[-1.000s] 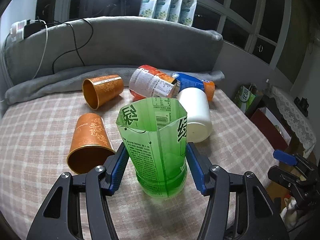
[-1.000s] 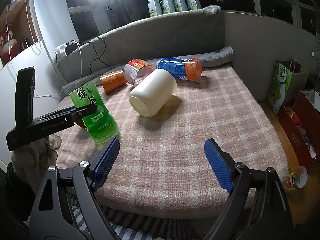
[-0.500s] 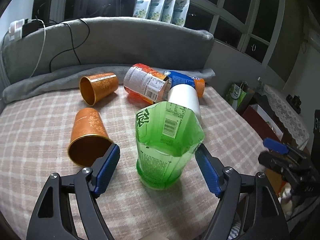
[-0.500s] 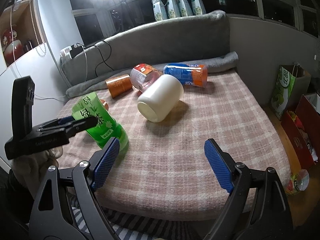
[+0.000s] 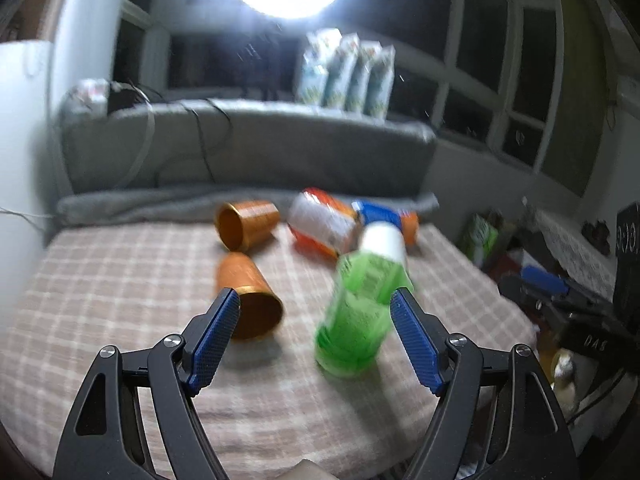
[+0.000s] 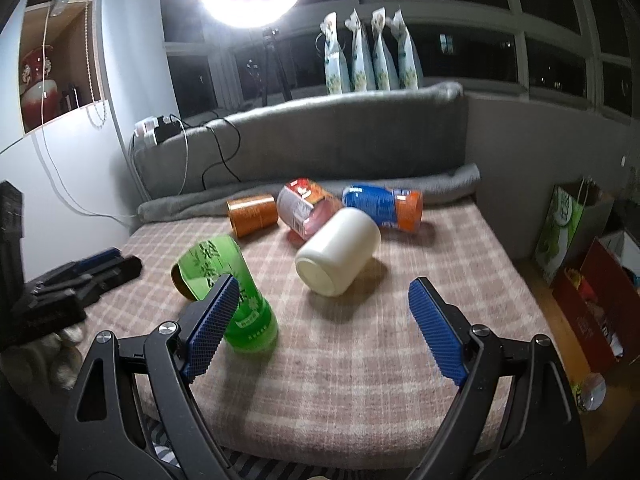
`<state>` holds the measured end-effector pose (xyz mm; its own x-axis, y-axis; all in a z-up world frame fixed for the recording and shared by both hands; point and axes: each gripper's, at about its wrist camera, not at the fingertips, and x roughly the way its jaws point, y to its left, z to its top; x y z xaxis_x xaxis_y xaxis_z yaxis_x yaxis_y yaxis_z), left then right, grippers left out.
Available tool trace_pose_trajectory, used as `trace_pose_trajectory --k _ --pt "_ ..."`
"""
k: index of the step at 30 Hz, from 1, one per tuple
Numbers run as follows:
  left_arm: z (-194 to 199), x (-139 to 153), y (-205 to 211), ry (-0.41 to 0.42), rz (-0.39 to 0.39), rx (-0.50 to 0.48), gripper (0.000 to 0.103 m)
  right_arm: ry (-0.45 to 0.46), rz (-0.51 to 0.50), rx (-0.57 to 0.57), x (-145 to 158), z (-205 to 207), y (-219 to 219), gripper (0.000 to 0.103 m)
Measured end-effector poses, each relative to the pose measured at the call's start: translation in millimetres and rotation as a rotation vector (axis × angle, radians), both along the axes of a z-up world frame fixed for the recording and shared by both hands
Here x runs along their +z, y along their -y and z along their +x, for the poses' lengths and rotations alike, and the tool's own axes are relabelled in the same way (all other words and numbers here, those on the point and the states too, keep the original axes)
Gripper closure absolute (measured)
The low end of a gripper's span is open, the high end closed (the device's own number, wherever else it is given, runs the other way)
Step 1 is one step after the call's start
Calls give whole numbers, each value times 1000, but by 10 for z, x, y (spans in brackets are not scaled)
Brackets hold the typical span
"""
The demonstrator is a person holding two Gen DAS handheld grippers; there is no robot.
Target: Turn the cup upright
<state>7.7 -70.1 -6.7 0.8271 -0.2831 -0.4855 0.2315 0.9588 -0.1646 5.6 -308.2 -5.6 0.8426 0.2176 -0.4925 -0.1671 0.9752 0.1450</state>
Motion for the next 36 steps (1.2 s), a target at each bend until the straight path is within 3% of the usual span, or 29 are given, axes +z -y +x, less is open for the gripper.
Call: trace_pose_trajectory --k 5,8,14,21,36 --pt "-145 152 -115 116 11 89 25 41 -14 -11 65 -39 -60 14" --pt "-203 213 -171 163 19 125 22 54 -22 -10 66 -49 -87 1" --pt "-320 298 -209 237 51 172 22 82 -53 -10 56 -93 -165 0" --pt "-373 319 -252 243 53 197 20 124 -91 -41 73 -134 -213 0" --pt "-369 281 -283 226 61 209 20 109 -93 -48 16 -113 -206 0"
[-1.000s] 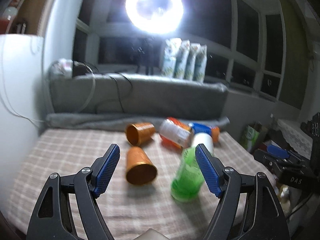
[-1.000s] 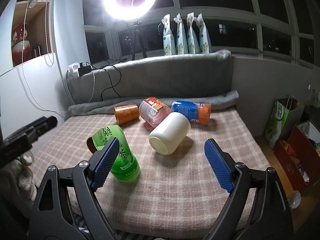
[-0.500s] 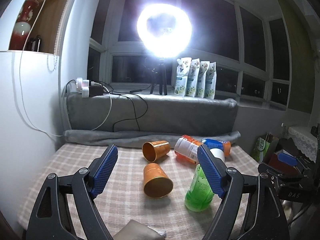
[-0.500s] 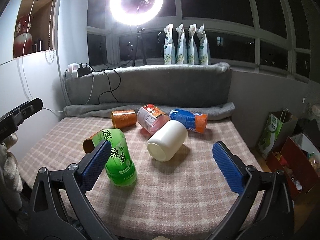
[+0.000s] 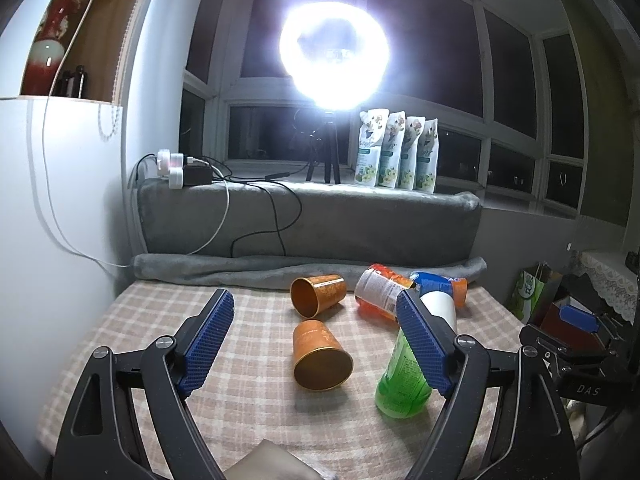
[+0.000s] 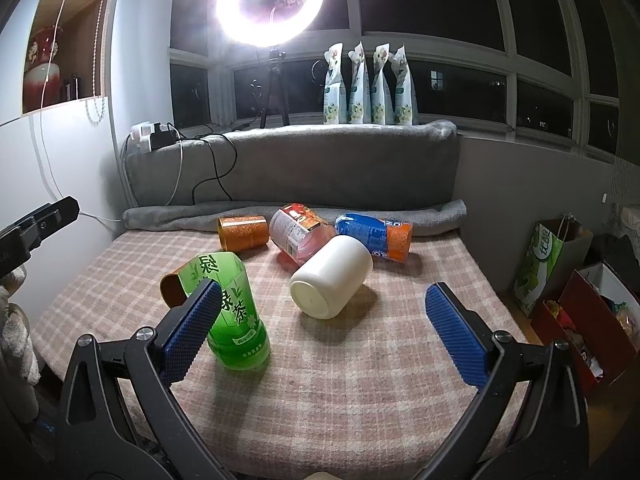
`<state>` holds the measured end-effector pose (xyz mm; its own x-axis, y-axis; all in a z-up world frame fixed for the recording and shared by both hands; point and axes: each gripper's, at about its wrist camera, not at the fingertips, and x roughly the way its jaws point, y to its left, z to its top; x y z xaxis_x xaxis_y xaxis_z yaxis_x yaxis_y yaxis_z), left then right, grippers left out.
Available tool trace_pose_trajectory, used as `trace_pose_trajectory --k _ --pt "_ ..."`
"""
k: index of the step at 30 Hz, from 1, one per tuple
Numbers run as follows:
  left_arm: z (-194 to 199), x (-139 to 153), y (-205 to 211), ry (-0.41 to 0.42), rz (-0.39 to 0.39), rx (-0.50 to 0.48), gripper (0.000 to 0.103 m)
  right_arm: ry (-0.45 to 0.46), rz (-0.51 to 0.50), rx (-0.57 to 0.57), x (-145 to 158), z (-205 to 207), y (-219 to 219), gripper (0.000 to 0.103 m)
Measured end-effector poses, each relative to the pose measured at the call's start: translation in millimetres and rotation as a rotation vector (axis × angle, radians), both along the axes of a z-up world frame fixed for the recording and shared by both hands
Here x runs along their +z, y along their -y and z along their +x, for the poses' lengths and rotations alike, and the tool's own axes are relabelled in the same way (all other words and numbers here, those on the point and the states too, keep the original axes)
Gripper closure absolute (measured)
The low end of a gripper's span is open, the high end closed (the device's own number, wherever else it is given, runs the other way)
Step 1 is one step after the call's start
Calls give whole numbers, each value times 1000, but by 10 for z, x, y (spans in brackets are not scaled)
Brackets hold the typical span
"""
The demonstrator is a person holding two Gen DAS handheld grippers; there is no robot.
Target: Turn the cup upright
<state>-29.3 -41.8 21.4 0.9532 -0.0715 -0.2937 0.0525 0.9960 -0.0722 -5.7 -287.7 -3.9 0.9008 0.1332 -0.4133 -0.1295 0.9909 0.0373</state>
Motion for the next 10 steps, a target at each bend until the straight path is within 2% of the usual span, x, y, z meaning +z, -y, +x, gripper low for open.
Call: trace_pose_trajectory --k 10 --pt "16 -24 -25 4 9 9 19 -28 -13 2 -77 46 -40 0"
